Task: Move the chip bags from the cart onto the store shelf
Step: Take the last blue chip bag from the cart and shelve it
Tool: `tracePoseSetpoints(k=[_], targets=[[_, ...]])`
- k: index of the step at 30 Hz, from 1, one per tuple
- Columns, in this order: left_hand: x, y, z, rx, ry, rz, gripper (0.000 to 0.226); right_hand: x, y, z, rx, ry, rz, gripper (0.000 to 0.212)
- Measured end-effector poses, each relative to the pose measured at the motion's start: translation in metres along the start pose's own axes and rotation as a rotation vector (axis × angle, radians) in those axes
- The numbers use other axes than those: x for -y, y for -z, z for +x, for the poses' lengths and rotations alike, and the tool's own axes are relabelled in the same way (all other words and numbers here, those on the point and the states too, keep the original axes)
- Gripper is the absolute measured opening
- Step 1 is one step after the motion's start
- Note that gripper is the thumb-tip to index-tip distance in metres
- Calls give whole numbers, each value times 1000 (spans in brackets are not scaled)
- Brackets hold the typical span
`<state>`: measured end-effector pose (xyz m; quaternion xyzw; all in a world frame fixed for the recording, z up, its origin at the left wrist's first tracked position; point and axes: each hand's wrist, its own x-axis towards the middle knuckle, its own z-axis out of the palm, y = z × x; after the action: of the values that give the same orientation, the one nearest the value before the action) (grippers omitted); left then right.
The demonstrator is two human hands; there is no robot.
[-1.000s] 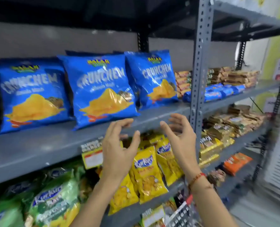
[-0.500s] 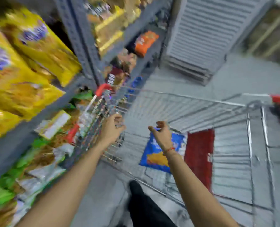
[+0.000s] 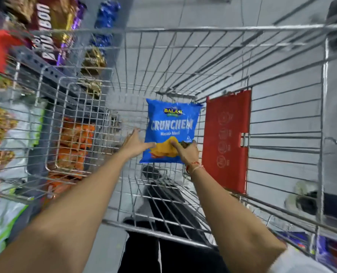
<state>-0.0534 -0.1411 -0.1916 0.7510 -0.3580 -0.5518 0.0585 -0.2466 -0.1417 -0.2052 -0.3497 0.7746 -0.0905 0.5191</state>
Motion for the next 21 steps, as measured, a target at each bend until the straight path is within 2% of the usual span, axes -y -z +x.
tracePoseSetpoints(k=[3, 6, 11, 14, 17, 19, 21], targets=[[4, -20, 18, 79, 54, -96, 95, -6, 2, 12, 28, -2, 89, 74], [8, -37, 28, 87, 80, -159, 87, -12, 5, 25, 95, -15, 221, 71], [18, -40, 42, 116, 160, -160, 96, -11, 3, 38, 219, 68, 298, 52], [18, -39, 41, 134, 161, -174, 100, -8, 5, 40, 251, 81, 314, 52], [17, -33, 33, 154, 154, -230, 82, -5, 10, 36, 281, 25, 368, 55], [17, -23, 25, 194, 136, -227, 69, -2, 11, 29, 313, 23, 370, 52], [18, -10, 12, 194, 127, -209, 66, 5, 11, 21, 343, 62, 371, 45]])
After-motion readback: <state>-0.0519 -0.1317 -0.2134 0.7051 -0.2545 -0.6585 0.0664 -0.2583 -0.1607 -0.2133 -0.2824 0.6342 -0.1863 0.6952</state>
